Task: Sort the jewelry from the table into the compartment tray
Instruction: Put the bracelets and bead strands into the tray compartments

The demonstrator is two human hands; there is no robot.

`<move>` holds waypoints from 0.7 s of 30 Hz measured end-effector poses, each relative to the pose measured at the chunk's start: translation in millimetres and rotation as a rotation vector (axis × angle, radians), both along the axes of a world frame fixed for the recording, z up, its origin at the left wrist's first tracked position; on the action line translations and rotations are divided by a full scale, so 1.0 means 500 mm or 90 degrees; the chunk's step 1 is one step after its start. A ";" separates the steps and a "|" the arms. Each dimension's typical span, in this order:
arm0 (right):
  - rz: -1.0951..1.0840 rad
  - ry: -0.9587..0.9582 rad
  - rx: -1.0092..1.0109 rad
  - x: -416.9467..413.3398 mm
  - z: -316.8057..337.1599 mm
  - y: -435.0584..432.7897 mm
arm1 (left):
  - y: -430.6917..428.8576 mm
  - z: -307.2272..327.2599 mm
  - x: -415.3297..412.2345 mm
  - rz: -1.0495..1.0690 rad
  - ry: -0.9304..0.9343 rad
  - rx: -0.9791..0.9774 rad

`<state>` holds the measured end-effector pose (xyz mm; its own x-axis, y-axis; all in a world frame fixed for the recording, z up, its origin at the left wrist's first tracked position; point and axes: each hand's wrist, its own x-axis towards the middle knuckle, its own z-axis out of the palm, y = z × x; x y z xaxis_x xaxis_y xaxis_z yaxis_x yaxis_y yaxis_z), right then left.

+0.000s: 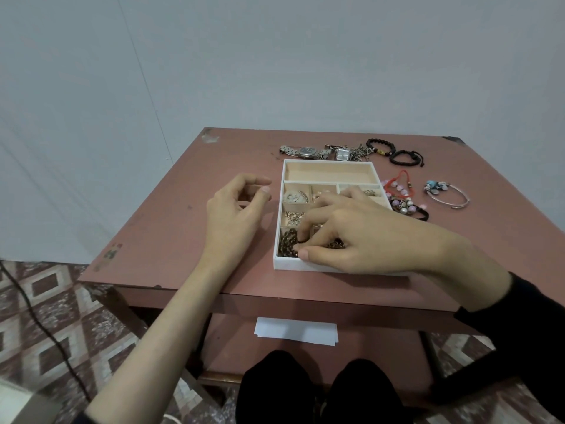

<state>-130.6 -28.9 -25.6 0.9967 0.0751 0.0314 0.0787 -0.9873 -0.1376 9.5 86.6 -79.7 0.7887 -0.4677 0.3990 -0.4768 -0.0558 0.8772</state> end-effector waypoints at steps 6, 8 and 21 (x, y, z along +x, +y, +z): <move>-0.012 -0.054 0.041 0.003 -0.024 -0.004 | 0.000 0.001 -0.007 -0.006 -0.020 0.005; -0.013 -0.066 0.051 0.003 -0.028 -0.005 | -0.001 0.001 -0.007 -0.012 -0.017 0.005; -0.145 -0.273 0.371 -0.011 -0.037 -0.048 | -0.044 0.031 -0.017 -0.053 -0.030 0.040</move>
<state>-136.2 -53.0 -43.9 0.8772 -0.2781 0.3914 0.0465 -0.7622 -0.6457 0.8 64.5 -64.3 0.7271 -0.5568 0.4016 -0.5221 -0.0688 0.8501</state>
